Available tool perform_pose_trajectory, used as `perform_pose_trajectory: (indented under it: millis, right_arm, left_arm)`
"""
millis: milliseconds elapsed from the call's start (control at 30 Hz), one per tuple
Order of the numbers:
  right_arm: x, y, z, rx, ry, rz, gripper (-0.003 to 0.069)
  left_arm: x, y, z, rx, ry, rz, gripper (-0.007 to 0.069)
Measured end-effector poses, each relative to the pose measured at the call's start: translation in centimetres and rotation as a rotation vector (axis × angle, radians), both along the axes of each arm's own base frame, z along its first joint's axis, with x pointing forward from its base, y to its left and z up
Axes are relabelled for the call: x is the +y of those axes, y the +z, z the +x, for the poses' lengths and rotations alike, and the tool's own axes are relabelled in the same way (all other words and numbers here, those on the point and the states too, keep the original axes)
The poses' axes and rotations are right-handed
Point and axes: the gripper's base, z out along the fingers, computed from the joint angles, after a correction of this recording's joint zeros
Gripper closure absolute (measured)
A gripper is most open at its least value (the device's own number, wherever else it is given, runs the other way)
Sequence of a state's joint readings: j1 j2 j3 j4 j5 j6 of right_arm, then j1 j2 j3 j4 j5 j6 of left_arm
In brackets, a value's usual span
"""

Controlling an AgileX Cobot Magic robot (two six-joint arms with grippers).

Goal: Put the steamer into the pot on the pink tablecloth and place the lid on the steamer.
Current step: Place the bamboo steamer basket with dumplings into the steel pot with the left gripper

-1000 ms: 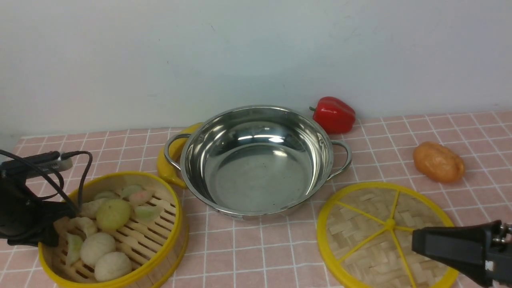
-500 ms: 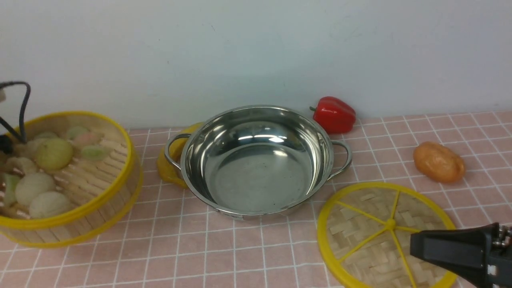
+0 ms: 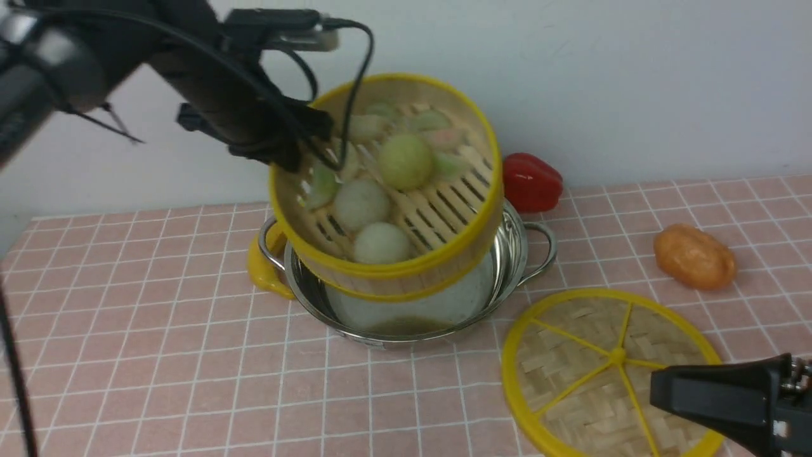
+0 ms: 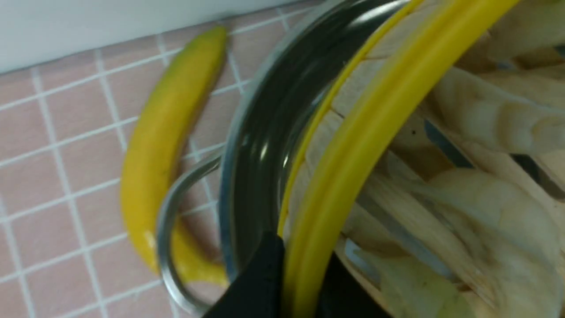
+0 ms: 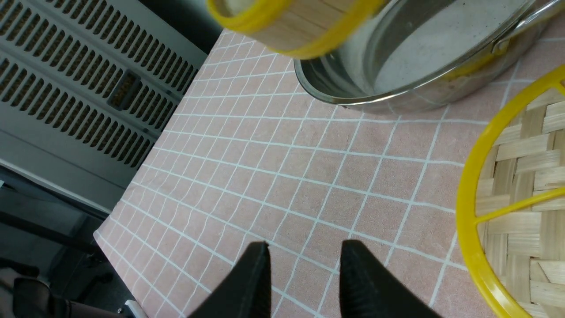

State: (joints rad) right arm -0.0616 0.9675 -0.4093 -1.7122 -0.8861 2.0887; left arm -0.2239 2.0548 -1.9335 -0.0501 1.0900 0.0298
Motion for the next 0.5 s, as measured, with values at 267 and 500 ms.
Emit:
perform_pose_trajectory:
  millis: [267,500]
  right_arm:
    - [0.0,0.0,0.0,0.004,-0.001,0.003,0.0419]
    - [0.0,0.0,0.0,0.016,-0.007,0.01,0.0419]
  left_arm:
    - [-1.3,-5.1,3.7,0.043,-0.001,0.063,0.0595]
    - [-1.5,-8.8,4.6,0.105,-0.002,0.081,0.0595]
